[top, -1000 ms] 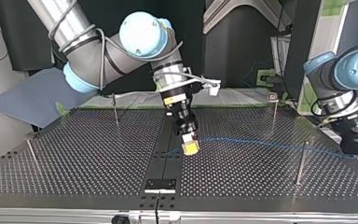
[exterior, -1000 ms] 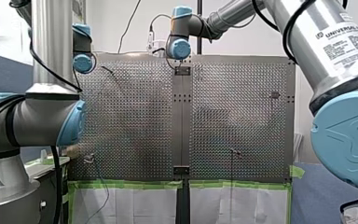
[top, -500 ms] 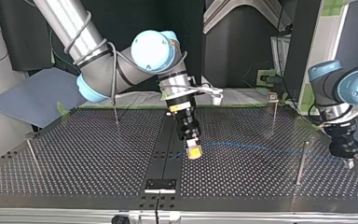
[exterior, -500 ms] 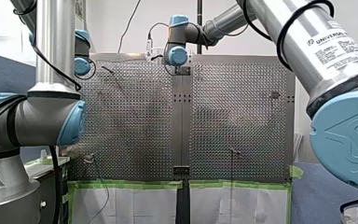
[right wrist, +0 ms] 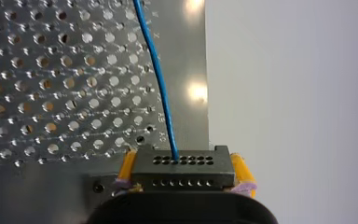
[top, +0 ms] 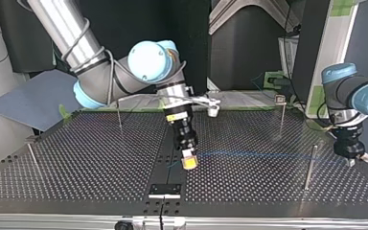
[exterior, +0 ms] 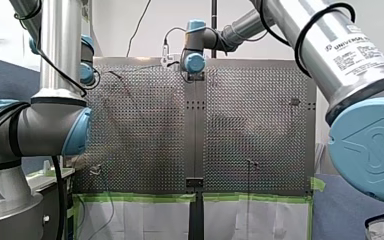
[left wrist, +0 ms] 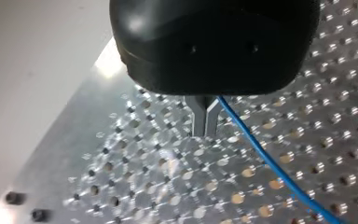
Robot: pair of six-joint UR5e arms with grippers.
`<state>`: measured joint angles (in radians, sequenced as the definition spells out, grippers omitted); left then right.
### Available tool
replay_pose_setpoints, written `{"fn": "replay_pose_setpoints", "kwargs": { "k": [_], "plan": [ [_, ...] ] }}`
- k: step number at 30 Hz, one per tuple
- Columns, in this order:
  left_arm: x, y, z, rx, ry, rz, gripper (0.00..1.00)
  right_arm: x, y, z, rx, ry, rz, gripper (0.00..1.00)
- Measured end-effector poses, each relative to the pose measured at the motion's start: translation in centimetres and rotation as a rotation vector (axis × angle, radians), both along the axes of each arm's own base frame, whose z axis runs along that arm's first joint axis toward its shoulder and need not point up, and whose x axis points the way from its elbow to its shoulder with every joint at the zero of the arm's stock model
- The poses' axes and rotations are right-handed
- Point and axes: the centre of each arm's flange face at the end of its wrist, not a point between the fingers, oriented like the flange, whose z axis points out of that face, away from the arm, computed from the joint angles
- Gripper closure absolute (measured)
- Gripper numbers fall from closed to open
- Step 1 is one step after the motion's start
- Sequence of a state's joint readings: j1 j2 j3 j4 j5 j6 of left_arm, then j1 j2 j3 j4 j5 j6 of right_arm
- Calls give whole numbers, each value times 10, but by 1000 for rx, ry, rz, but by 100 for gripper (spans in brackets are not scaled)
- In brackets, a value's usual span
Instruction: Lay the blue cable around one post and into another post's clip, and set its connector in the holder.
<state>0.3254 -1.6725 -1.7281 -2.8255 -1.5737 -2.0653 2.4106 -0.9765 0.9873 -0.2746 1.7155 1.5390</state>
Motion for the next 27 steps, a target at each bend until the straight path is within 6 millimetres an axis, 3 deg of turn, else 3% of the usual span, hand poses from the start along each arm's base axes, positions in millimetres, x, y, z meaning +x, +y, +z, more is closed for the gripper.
{"fn": "replay_pose_setpoints", "kwargs": {
  "k": [13,27],
  "plan": [
    [5,-9,1,14,3,-83,100,-7,-22,-11,14,14,-31,100],
    [18,-11,-28,37,60,-124,100,-27,-50,-19,39,35,-82,100]
  ]
}}
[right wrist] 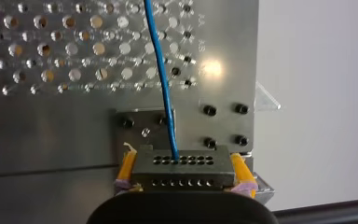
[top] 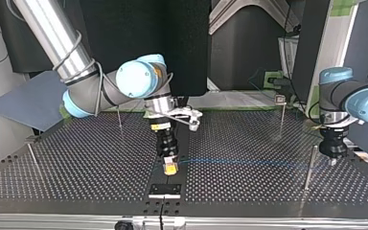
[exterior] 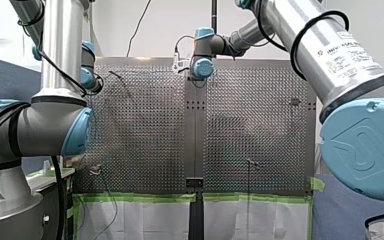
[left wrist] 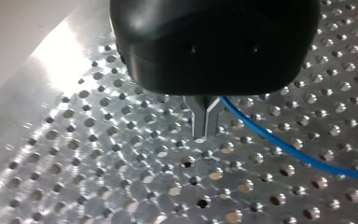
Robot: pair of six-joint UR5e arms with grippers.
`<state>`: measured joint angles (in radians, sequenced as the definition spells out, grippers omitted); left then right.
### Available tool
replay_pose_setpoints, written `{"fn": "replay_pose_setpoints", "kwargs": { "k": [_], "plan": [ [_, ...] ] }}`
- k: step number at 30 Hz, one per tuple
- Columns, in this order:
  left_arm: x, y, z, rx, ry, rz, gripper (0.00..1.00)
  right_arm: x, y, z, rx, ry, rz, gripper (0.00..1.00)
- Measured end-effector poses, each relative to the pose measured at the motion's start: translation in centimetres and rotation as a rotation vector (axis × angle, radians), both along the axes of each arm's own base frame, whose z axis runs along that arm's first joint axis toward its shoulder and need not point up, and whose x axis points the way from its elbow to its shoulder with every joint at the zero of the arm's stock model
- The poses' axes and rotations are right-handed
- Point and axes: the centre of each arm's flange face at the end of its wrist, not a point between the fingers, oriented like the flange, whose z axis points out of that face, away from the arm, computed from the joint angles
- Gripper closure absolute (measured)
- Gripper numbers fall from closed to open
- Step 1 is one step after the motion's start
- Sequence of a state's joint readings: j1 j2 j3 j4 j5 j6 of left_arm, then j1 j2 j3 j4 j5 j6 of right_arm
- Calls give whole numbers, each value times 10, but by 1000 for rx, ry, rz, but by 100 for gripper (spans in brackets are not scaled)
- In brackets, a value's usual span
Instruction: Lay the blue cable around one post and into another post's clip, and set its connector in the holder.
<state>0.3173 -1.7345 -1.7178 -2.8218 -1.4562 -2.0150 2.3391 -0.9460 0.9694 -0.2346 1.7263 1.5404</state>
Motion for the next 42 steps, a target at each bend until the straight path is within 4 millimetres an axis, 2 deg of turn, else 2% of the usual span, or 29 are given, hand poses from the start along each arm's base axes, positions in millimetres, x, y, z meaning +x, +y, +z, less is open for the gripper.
{"fn": "replay_pose_setpoints", "kwargs": {
  "k": [6,18,19,20,22,29,31,32,34,35,37,38,40,41,42],
  "plan": [
    [5,-6,-8,0,11,-27,100,-9,-9,-6,27,22,-22,100],
    [9,-22,-5,33,-24,-92,100,-15,-12,-17,67,65,-32,100],
    [9,-23,-5,29,-24,-91,95,-15,-12,-18,69,66,-32,100],
    [9,-24,-5,23,-24,-87,95,-15,-12,-19,70,68,-32,100],
    [9,-24,-7,5,-27,-79,88,-15,-12,-21,73,71,-32,100],
    [4,-22,-22,-51,-43,-89,85,-15,-13,-34,87,81,-33,100],
    [2,-22,-28,-69,-46,-93,78,-16,-13,-37,89,83,-34,100],
    [1,-23,-30,-76,-48,-96,78,-16,-13,-39,91,86,-35,100],
    [-2,-24,-36,-92,-50,-107,69,-17,-14,-42,97,92,-37,100],
    [-2,-25,-37,-96,-52,-111,69,-18,-14,-45,101,96,-39,100],
    [-2,-26,-40,-113,-64,-131,55,-20,-14,-49,108,103,-42,100],
    [-2,-27,-40,-117,-68,-136,55,-21,-14,-53,114,108,-44,100],
    [-1,-28,-39,-130,-86,-157,33,-23,-13,-59,121,115,-49,100],
    [0,-29,-38,-133,-94,-167,33,-24,-13,-63,126,118,-52,100],
    [1,-30,-37,-131,-104,-181,26,-25,-13,-67,129,121,-54,100]
  ]
}}
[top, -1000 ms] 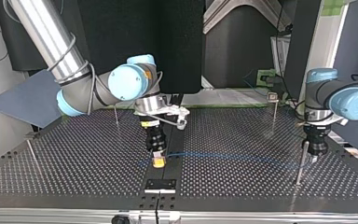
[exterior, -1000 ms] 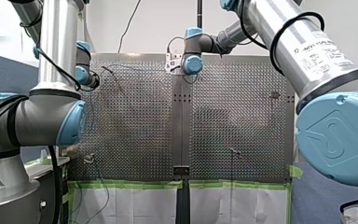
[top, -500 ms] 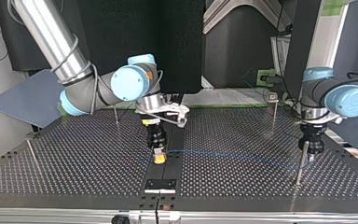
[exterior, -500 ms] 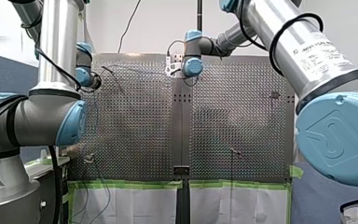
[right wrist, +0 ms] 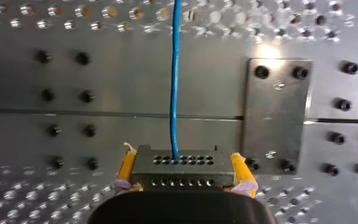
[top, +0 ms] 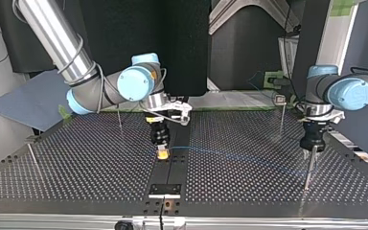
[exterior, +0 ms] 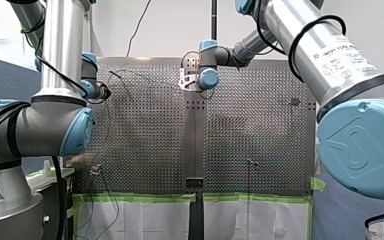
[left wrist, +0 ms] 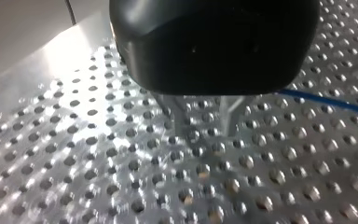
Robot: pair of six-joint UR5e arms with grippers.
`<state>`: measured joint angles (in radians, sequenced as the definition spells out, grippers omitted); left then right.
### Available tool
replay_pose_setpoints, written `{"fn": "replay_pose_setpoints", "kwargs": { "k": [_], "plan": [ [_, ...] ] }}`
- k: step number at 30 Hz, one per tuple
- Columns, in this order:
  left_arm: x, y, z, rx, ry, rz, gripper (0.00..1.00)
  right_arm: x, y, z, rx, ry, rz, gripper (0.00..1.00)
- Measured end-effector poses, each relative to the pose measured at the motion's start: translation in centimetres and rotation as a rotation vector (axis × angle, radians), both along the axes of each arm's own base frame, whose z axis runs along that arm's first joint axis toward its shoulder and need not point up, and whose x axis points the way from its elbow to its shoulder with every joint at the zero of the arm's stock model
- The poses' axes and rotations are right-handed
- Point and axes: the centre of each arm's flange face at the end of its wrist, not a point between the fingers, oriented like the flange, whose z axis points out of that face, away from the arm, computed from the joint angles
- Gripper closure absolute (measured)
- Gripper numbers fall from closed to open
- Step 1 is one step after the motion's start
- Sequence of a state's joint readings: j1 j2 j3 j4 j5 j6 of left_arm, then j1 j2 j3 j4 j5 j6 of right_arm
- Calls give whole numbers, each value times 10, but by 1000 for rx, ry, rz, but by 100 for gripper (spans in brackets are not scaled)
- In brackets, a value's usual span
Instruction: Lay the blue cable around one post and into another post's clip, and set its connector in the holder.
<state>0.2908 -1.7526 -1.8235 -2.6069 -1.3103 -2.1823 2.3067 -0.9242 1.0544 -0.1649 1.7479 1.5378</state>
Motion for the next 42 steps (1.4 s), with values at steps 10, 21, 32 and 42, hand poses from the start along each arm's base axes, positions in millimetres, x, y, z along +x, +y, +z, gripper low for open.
{"fn": "replay_pose_setpoints", "kwargs": {
  "k": [10,21,32,42],
  "plan": [
    [4,-4,5,84,-50,-60,19,-5,7,-35,22,14,-12,100],
    [3,1,1,95,-39,-36,2,-18,7,-67,34,-5,-51,100],
    [-3,12,-9,90,-4,29,2,-47,-6,-100,33,-4,-153,100],
    [-5,16,-11,44,-3,53,2,-83,-18,-134,38,-14,-265,100]
  ]
}}
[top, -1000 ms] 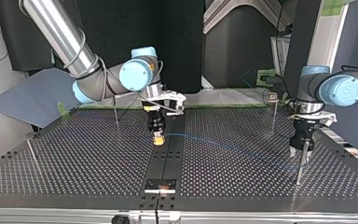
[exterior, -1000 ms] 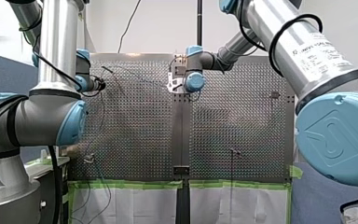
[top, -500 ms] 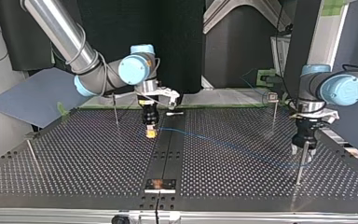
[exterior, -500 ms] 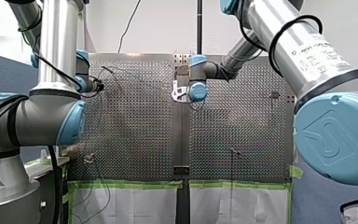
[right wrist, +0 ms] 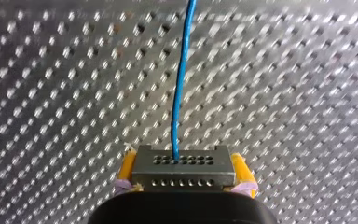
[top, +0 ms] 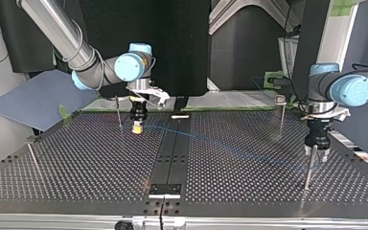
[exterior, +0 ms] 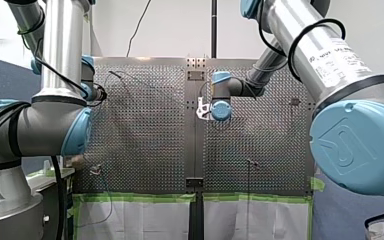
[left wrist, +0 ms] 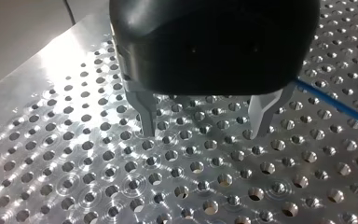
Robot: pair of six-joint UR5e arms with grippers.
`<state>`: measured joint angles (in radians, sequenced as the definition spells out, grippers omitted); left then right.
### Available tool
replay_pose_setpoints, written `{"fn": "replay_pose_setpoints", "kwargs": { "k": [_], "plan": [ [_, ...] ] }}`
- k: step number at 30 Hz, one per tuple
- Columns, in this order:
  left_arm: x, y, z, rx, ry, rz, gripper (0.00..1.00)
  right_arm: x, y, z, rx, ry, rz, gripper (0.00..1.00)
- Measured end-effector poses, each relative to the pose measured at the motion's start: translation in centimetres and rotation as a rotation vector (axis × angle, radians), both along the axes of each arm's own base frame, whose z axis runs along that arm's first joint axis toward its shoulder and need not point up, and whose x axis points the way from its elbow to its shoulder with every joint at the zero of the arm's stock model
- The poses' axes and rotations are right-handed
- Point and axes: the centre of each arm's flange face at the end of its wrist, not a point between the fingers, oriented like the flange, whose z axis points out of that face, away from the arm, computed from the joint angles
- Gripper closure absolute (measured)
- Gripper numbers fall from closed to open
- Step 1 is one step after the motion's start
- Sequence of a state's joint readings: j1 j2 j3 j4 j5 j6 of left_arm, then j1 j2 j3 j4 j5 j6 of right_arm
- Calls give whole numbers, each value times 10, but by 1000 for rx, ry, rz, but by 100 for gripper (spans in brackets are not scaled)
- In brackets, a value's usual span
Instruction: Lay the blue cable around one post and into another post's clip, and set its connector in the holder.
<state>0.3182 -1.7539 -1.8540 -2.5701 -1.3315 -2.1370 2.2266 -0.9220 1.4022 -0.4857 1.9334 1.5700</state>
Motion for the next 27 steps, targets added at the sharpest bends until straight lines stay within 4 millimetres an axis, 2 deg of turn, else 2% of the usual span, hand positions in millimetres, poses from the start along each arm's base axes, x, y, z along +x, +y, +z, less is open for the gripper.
{"fn": "replay_pose_setpoints", "kwargs": {
  "k": [10,27],
  "plan": [
    [0,0,0,-40,-3,-2,2,-27,-1,-30,1,2,-62,100],
    [3,3,2,-80,-39,11,2,-116,-26,-80,7,-17,-261,100]
  ]
}}
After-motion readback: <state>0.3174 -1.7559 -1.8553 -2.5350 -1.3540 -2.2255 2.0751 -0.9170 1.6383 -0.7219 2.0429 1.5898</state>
